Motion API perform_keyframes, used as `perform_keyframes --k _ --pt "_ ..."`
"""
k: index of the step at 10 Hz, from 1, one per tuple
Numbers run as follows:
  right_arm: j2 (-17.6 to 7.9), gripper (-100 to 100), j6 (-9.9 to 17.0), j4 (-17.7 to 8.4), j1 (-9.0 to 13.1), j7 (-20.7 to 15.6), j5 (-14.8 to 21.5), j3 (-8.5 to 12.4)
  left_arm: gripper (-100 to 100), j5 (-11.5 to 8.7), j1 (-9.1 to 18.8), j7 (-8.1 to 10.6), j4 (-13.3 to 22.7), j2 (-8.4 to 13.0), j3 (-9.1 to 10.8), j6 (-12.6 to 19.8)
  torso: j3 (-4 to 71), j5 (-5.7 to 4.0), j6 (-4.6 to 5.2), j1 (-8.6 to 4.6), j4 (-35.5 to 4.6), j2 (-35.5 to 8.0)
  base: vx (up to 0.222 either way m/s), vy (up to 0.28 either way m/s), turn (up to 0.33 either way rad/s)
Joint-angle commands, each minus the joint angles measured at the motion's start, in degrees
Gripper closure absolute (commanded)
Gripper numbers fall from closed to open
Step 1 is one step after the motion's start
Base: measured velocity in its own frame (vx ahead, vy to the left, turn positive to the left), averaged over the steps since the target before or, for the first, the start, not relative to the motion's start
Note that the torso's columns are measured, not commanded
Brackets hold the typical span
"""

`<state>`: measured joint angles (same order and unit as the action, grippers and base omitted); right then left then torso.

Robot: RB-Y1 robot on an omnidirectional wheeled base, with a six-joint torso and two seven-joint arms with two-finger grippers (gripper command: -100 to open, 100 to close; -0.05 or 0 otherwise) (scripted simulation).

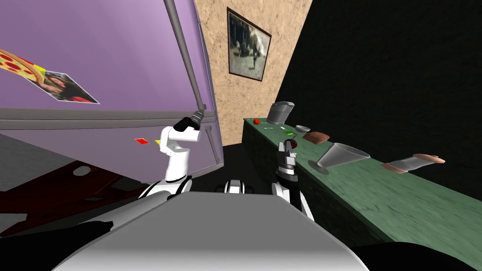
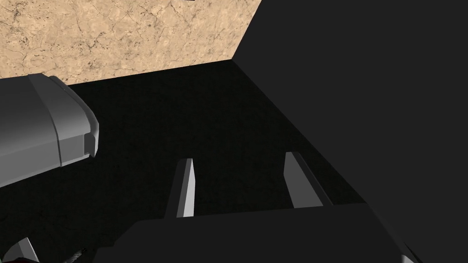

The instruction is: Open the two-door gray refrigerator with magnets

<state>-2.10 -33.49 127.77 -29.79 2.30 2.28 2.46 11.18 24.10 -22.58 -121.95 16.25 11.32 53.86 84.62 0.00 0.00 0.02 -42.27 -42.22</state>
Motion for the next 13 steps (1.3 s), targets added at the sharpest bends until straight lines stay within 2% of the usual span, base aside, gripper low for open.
perform_keyframes --k 1,2,3,5,6,10,13 --pt "0.0 0 0.0 0.0 0.0 0.0 0.0 0.0 -100 0.5 2.0 -0.74 0.4 0.4 0.42 3.6 0.0 0.0 0.02 0.0 0.0 0.0 -0.01 0.004 -0.063" --pt "0.0 0 0.0 0.0 0.0 0.0 0.0 0.0 -100 0.9 3.7 -1.34 0.8 0.8 0.77 5.7 0.0 0.01 -0.02 0.01 0.0 0.0 -0.014 0.001 -0.092" --pt "0.0 0 0.0 0.0 0.0 0.0 0.0 0.0 -100 0.9 3.7 -1.34 0.8 0.8 0.77 6.1 0.1 -0.03 0.07 0.01 0.0 0.1 -0.016 0.001 -0.058" --pt "0.0 0 0.0 0.0 0.0 0.0 0.0 0.0 -100 1.6 6.8 -2.44 1.6 1.9 1.42 10.0 0.2 -0.14 0.15 -0.04 -0.1 0.2 -0.023 -0.002 -0.13" --pt "0.0 0 0.0 0.0 0.0 0.0 0.0 0.0 -100 1.6 6.8 -2.44 1.6 1.9 1.42 10.8 0.2 -0.12 0.12 -0.06 0.0 0.3 0.0 0.009 -0.073" --pt "0.0 0 0.0 0.0 0.0 0.0 0.0 0.0 -100 2.6 11.5 -4.07 2.6 4.6 2.38 17.7 -0.1 0.0 0.0 -0.02 0.0 -0.1 -0.004 0.004 -0.109" --pt "0.0 0 0.0 0.0 0.0 0.0 0.0 0.0 -100 3.0 13.4 -4.75 2.9 6.3 2.78 20.6 -0.1 0.01 -0.01 -0.02 0.0 -0.1 -0.012 0.001 -0.053"
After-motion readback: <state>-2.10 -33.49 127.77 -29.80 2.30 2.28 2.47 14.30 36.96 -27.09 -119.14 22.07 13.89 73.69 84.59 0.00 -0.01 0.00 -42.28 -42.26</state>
